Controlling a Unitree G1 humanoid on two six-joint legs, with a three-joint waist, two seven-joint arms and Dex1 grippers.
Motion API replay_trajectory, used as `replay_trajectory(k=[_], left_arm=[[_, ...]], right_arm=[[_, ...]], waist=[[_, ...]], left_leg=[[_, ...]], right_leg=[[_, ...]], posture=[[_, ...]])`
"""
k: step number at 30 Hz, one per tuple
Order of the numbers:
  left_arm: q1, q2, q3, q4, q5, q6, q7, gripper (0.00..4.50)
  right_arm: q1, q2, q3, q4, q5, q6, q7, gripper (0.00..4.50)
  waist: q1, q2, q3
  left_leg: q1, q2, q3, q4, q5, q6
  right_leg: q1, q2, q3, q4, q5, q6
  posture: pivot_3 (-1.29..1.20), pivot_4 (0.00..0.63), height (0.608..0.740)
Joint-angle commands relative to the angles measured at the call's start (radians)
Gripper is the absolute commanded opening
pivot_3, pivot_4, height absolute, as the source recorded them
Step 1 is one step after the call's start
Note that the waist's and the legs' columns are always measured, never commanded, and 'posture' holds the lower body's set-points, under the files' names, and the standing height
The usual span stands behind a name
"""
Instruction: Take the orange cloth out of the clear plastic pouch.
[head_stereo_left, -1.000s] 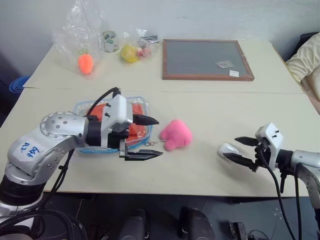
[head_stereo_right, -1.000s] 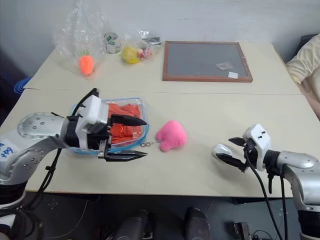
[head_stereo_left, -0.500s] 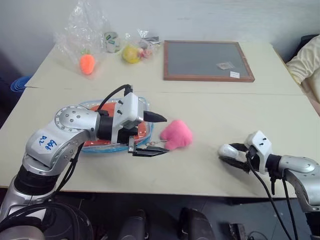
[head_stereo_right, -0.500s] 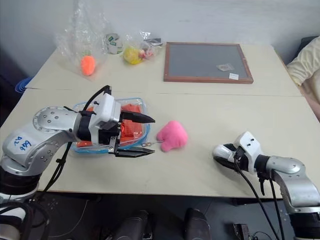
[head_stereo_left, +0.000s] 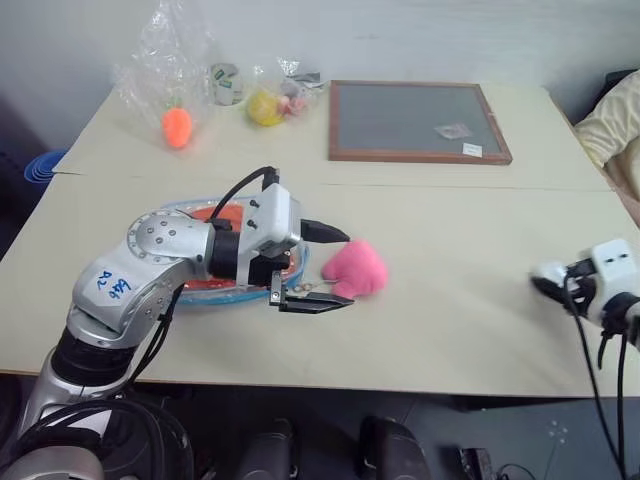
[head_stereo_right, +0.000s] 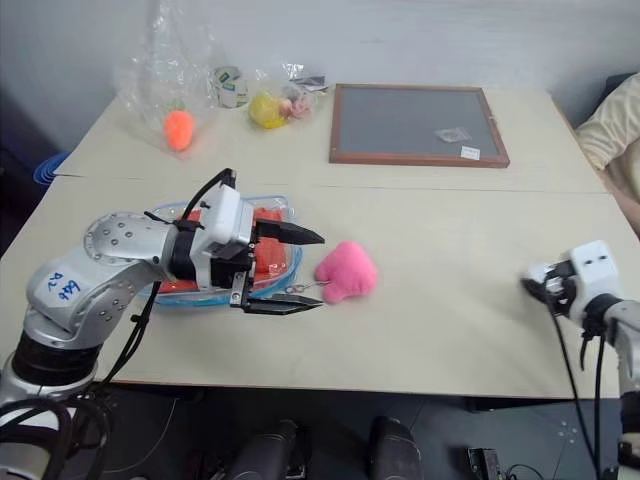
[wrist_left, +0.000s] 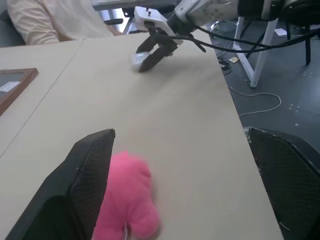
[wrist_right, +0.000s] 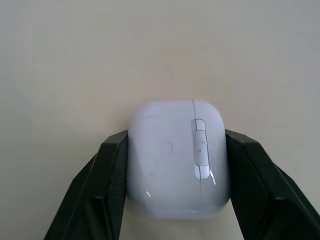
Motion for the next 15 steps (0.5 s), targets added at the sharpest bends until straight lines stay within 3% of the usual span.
replay_trajectory(k=[1, 2, 3, 7, 15], left_arm=[[-0.022, -0.008, 0.004, -0.001, 0.018, -0.022, -0.005, 4.5], [-0.024, -0.012, 0.005, 0.0, 0.02, -0.022, -0.004, 4.5], [-0.024, -0.015, 0.005, -0.001, 0.022, -0.021, -0.004, 4.5], [-0.012, -0.012, 0.014, -0.011, 0.024, -0.018, -0.004, 4.5], [0.042, 0.012, 0.059, -0.047, 0.022, -0.006, 0.031, 4.5]], right_arm=[[-0.05, -0.016, -0.037, 0.135, -0.01, 0.009, -0.08, 2.32], [-0.065, -0.013, -0.039, 0.158, -0.009, 0.012, -0.097, 2.32], [-0.076, -0.009, -0.041, 0.173, -0.004, 0.02, -0.104, 3.06], [-0.079, -0.007, -0.036, 0.162, 0.008, 0.017, -0.073, 4.33], [-0.132, -0.084, -0.048, 0.031, 0.057, 0.004, 0.087, 4.45]], waist=[[-0.001, 0.0, 0.0], [-0.001, 0.0, 0.0], [0.0, 0.0, 0.0], [0.0, 0.0, 0.0], [-0.002, 0.002, 0.001]], left_leg=[[0.0, 0.0, 0.0, 0.0, 0.0, 0.0], [0.0, 0.0, 0.0, 0.0, 0.0, 0.0], [0.0, 0.001, 0.0, 0.0, 0.0, 0.0], [0.0, 0.001, 0.0, 0.001, 0.0, 0.0], [0.0, 0.002, 0.0, 0.0, 0.0, 0.0]], right_leg=[[0.0, 0.0, 0.0, 0.0, 0.0, 0.0], [0.0, 0.0, 0.0, 0.0, 0.0, 0.0], [0.0, 0.0, 0.0, 0.0, 0.0, 0.0], [0.001, 0.0, 0.0, -0.001, 0.0, 0.0], [0.0, 0.0, 0.001, -0.001, 0.0, 0.0]], posture=[[0.0, 0.15, 0.74], [0.0, 0.15, 0.74], [0.0, 0.15, 0.74], [0.0, 0.15, 0.74], [0.0, 0.15, 0.74]])
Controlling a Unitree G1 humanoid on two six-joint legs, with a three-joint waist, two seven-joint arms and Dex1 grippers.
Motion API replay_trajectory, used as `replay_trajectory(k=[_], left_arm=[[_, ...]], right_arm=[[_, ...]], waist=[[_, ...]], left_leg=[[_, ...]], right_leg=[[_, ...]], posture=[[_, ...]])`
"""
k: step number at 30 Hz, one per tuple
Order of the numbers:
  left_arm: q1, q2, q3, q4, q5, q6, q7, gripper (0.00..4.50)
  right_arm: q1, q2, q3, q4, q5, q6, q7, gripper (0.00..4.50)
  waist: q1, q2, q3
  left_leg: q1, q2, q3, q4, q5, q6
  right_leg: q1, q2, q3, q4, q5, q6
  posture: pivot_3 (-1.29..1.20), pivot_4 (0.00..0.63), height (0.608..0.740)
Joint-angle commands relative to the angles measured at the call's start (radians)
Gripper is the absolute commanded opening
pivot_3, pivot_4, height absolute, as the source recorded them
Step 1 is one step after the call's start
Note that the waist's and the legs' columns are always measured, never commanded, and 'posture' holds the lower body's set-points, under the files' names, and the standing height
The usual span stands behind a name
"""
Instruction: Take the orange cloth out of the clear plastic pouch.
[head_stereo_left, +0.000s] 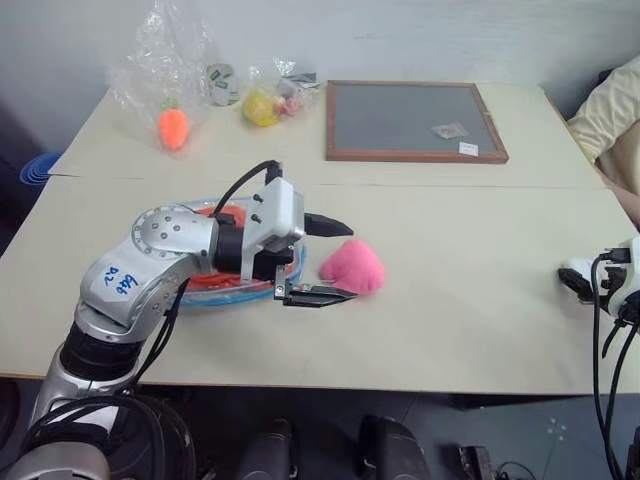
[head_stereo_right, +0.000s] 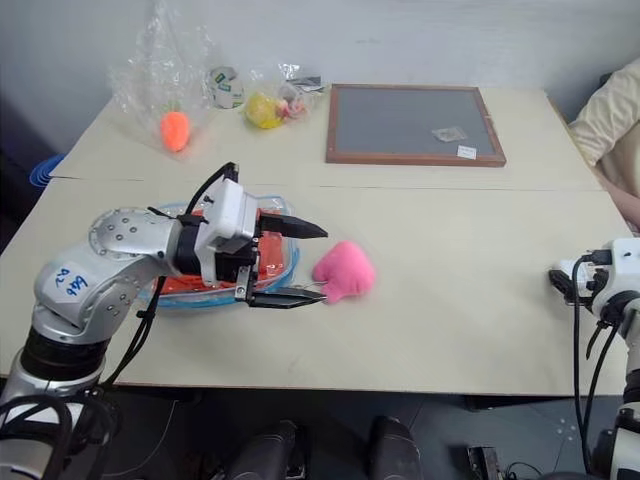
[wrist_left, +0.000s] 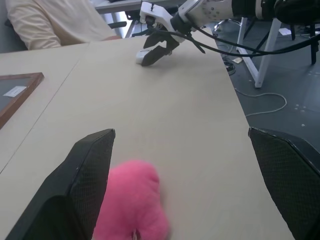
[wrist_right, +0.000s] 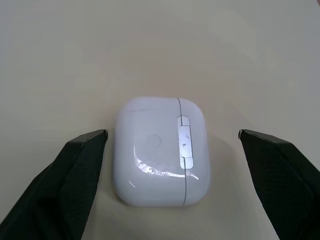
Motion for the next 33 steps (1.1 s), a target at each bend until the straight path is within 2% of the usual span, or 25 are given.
replay_trajectory(k=[1, 5, 10, 13, 16, 18, 22, 24, 29, 33], left_arm=[[0.027, 0.024, 0.055, -0.054, 0.0, -0.002, 0.023, 4.5], [0.109, 0.107, 0.15, -0.095, 0.017, 0.021, 0.066, 4.5], [0.324, 0.334, 0.252, -0.085, 0.249, -0.038, 0.124, 4.5], [0.565, 0.459, 0.381, -0.076, 0.384, -0.147, 0.073, 4.5], [0.746, 0.466, 0.526, -0.063, 0.432, -0.209, 0.029, 4.5], [0.797, 0.46, 0.547, -0.041, 0.468, -0.264, 0.028, 4.5], [0.788, 0.436, 0.509, 0.016, 0.515, -0.344, 0.06, 4.5], [0.755, 0.428, 0.442, 0.062, 0.573, -0.411, 0.094, 4.5], [0.727, 0.417, 0.367, 0.083, 0.61, -0.391, 0.097, 4.5], [0.749, 0.431, 0.356, 0.101, 0.646, -0.362, 0.089, 3.61]], right_arm=[[-0.057, -0.066, -0.001, -0.152, 0.063, -0.007, 0.142, 4.45], [-0.096, -0.097, 0.101, -0.536, 0.251, 0.162, 0.439, 4.45], [-0.184, -0.064, 0.236, -0.867, 0.44, 0.336, 0.565, 4.45], [-0.24, -0.02, 0.305, -0.952, 0.486, 0.358, 0.597, 4.45], [-0.287, 0.031, 0.361, -0.98, 0.493, 0.355, 0.608, 4.45], [-0.306, 0.056, 0.382, -0.968, 0.482, 0.346, 0.607, 4.45], [-0.321, 0.082, 0.404, -0.944, 0.46, 0.325, 0.615, 4.45], [-0.323, 0.082, 0.407, -0.939, 0.467, 0.322, 0.634, 4.45], [-0.328, 0.075, 0.399, -0.928, 0.47, 0.315, 0.664, 4.45], [-0.334, 0.079, 0.394, -0.923, 0.469, 0.312, 0.668, 4.5]], waist=[[-0.002, 0.001, 0.0], [-0.023, 0.003, 0.001], [-0.02, 0.003, 0.002], [-0.02, 0.002, 0.002], [-0.005, 0.001, 0.002], [0.004, 0.001, 0.002], [0.006, 0.001, 0.002], [0.003, 0.001, 0.002], [-0.003, 0.001, 0.002], [-0.009, 0.001, 0.002]], left_leg=[[0.0, 0.0, 0.0, 0.0, 0.0, 0.0], [0.0, 0.002, 0.0, -0.001, 0.0, 0.0], [0.0, 0.005, -0.001, -0.001, -0.002, -0.003], [-0.001, 0.004, 0.0, -0.001, -0.003, -0.002], [-0.005, 0.002, -0.001, 0.0, -0.005, 0.0], [-0.007, 0.002, -0.001, 0.001, -0.005, 0.0], [-0.008, 0.002, -0.002, 0.001, -0.005, 0.0], [-0.008, 0.002, -0.002, 0.001, -0.005, 0.0], [-0.008, 0.002, 0.0, 0.0, -0.005, 0.0], [-0.008, 0.003, 0.0, 0.0, -0.005, 0.0]], right_leg=[[0.0, 0.0, 0.0, 0.0, 0.0, 0.0], [-0.002, 0.001, 0.001, 0.001, 0.0, 0.0], [-0.002, 0.004, 0.0, -0.001, -0.001, -0.001], [-0.003, 0.004, 0.0, -0.002, -0.001, -0.001], [-0.006, 0.001, 0.0, -0.002, -0.001, -0.001], [-0.007, 0.001, 0.0, -0.003, -0.001, -0.001], [-0.007, 0.001, -0.001, -0.002, -0.001, -0.001], [-0.007, 0.001, -0.001, -0.002, -0.001, -0.001], [-0.008, 0.002, 0.0, -0.002, -0.001, -0.001], [-0.009, 0.002, 0.0, -0.001, -0.001, -0.001]], posture=[[0.0, 0.15, 0.74], [0.0, 0.15, 0.74], [0.0, 0.15, 0.74], [0.0, 0.15, 0.74], [0.0, 0.15, 0.74], [0.0, 0.15, 0.74], [0.0, 0.15, 0.74], [0.0, 0.15, 0.74], [0.0, 0.15, 0.74], [0.0, 0.15, 0.74]])
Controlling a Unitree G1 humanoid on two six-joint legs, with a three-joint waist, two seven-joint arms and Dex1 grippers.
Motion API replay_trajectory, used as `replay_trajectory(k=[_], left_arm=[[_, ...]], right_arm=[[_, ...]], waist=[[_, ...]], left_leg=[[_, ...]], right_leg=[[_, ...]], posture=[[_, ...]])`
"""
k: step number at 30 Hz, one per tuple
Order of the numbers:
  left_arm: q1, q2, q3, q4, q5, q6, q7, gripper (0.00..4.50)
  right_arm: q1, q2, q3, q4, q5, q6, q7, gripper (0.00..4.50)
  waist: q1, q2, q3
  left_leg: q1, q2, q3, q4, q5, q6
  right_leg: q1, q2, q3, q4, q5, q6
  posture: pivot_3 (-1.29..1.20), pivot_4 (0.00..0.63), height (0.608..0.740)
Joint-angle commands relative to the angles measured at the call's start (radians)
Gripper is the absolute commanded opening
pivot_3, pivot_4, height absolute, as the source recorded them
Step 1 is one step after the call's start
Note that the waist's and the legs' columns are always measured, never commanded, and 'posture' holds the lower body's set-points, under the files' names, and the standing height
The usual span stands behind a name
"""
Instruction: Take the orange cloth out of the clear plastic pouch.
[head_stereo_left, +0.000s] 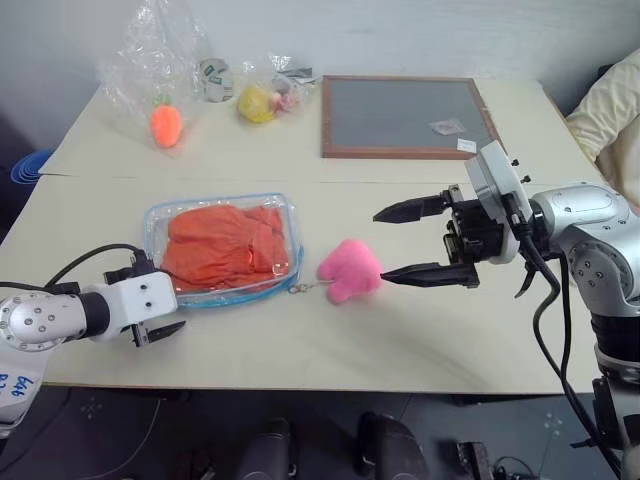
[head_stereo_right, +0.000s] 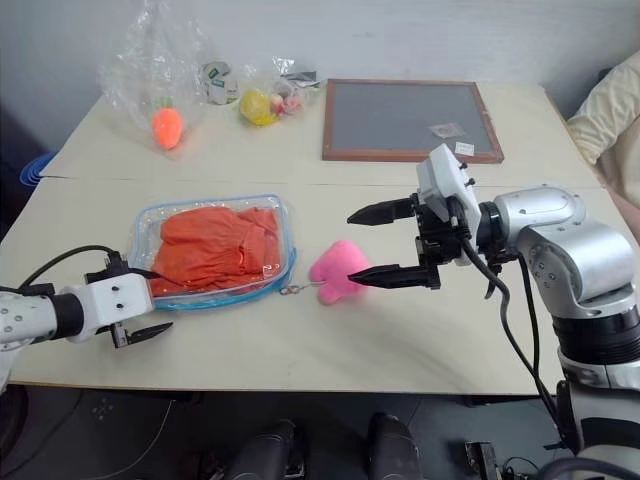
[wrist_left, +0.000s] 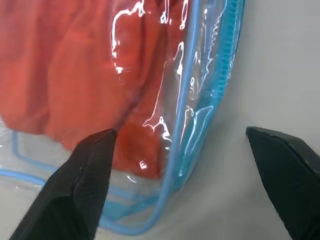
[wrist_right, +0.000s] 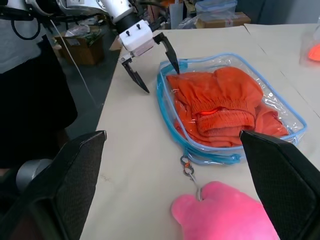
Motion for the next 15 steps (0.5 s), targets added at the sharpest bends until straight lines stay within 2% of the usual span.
replay_trajectory(k=[1, 12, 15], left_arm=[[0.015, 0.016, 0.013, 0.005, 0.03, 0.021, -0.004, 3.31], [-0.034, 0.0, 0.008, 0.05, 0.019, -0.023, -0.003, 0.03], [-0.051, -0.004, -0.012, 0.039, 0.004, -0.057, -0.025, 0.03]], right_arm=[[-0.026, -0.002, -0.033, -0.009, 0.009, -0.02, 0.009, 4.5], [-0.008, -0.015, -0.038, -0.02, 0.004, -0.03, 0.003, 4.5], [0.004, -0.032, -0.049, -0.02, 0.006, -0.023, 0.003, 4.5]], waist=[[-0.002, 0.0, 0.0], [-0.003, 0.0, 0.0], [-0.002, 0.0, 0.0]], left_leg=[[0.0, 0.0, 0.0, 0.0, 0.0, 0.0], [0.0, 0.0, 0.0, 0.0, 0.0, 0.0], [0.0, 0.0, 0.0, 0.0, 0.0, 0.0]], right_leg=[[0.0, 0.0, 0.0, 0.0, 0.0, 0.0], [0.0, 0.0, 0.0, 0.0, 0.0, 0.0], [0.0, 0.0, 0.0, 0.0, 0.0, 0.0]], posture=[[0.0, 0.15, 0.74], [0.0, 0.15, 0.74], [0.0, 0.15, 0.74]])
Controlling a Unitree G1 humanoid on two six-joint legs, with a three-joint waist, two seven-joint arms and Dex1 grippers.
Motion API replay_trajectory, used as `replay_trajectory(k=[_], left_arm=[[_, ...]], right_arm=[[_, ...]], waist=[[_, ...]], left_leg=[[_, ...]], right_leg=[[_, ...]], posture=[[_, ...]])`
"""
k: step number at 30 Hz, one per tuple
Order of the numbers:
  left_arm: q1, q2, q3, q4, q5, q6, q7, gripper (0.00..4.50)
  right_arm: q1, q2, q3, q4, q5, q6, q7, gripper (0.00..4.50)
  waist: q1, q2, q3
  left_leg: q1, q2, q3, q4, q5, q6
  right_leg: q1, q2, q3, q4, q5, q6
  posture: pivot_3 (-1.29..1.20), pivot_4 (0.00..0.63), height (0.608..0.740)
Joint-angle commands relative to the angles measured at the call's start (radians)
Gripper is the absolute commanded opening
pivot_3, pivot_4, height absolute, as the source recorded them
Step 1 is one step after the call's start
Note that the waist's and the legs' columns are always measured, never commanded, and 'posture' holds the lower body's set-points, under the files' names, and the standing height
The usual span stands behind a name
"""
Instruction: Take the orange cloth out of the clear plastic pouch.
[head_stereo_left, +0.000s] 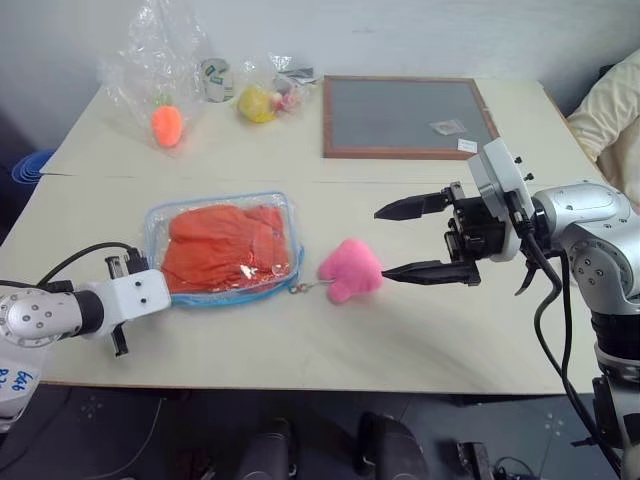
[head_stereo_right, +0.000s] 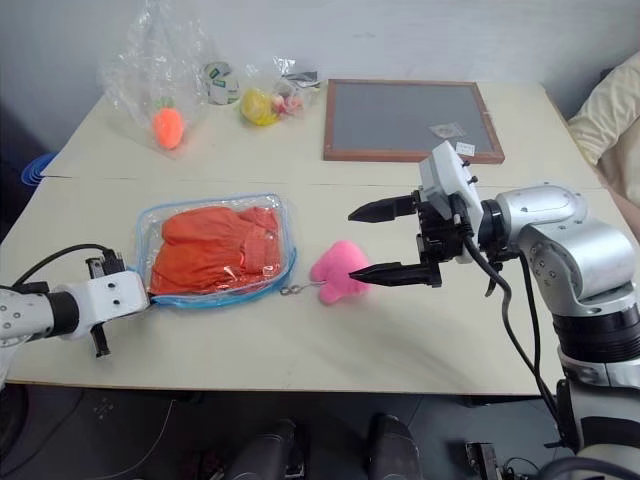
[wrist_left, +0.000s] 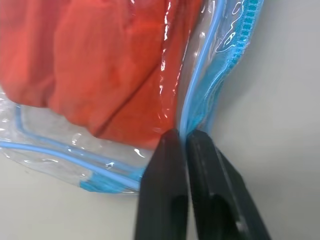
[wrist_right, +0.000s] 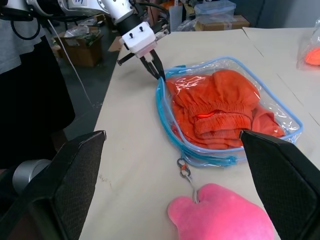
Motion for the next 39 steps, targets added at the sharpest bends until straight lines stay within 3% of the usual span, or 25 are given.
replay_trajectory(k=[1, 9, 15, 21, 26, 38, 39], left_arm=[[-0.028, -0.008, -0.019, -0.015, -0.014, -0.049, -0.023, 0.03], [-0.223, -0.099, -0.213, -0.069, 0.019, -0.185, -0.038, 0.03], [-0.467, -0.248, -0.435, -0.012, 0.12, -0.262, -0.061, 0.03], [-0.605, -0.373, -0.572, 0.09, 0.198, -0.319, -0.082, 0.03], [-0.619, -0.431, -0.598, 0.092, 0.279, -0.188, -0.066, 0.03], [-0.553, -0.483, -0.591, -0.089, 0.402, 0.185, -0.058, 0.03], [-0.55, -0.488, -0.59, -0.097, 0.4, 0.2, -0.058, 0.24]], right_arm=[[0.01, -0.035, -0.051, -0.028, 0.007, -0.002, 0.003, 4.5], [0.082, -0.124, -0.101, -0.037, 0.012, 0.009, 0.02, 4.5], [0.199, -0.229, -0.178, -0.06, 0.019, 0.037, 0.04, 4.5], [0.333, -0.305, -0.296, -0.108, 0.045, 0.075, 0.033, 4.5], [0.433, -0.313, -0.357, -0.155, 0.025, 0.07, -0.016, 4.5], [0.457, -0.3, -0.348, -0.199, 0.018, 0.081, -0.147, 4.5], [0.459, -0.302, -0.345, -0.201, 0.017, 0.083, -0.151, 4.5]], waist=[[0.002, 0.0, 0.0], [0.016, 0.0, 0.0], [0.018, -0.001, 0.0], [0.014, -0.001, -0.001], [0.015, -0.002, -0.001], [0.016, -0.002, -0.001], [0.016, -0.002, -0.001]], left_leg=[[0.0, 0.0, 0.0, 0.0, 0.0, 0.0], [0.0, -0.001, 0.0, 0.001, 0.0, 0.0], [0.0, -0.003, 0.006, 0.001, 0.0, 0.0], [0.0, -0.004, 0.008, 0.002, 0.0, 0.001], [0.0, -0.004, 0.008, 0.002, 0.0, 0.001], [0.0, -0.001, 0.0, 0.003, 0.001, 0.001], [0.0, -0.001, 0.0, 0.003, 0.001, 0.001]], right_leg=[[0.0, 0.0, 0.0, 0.0, 0.0, 0.0], [0.0, -0.001, 0.0, 0.0, 0.0, 0.0], [0.001, -0.001, -0.001, 0.001, 0.0, 0.0], [0.001, 0.0, -0.001, 0.001, 0.0, 0.0], [0.001, 0.0, 0.0, 0.001, 0.0, 0.0], [0.002, 0.0, 0.0, 0.001, 0.0, 0.001], [0.002, 0.0, 0.0, 0.001, 0.0, 0.001]], posture=[[0.0, 0.15, 0.74], [0.0, 0.15, 0.74], [0.0, 0.15, 0.74], [0.0, 0.15, 0.74], [0.0, 0.15, 0.74], [0.0, 0.15, 0.74], [0.0, 0.15, 0.74]])
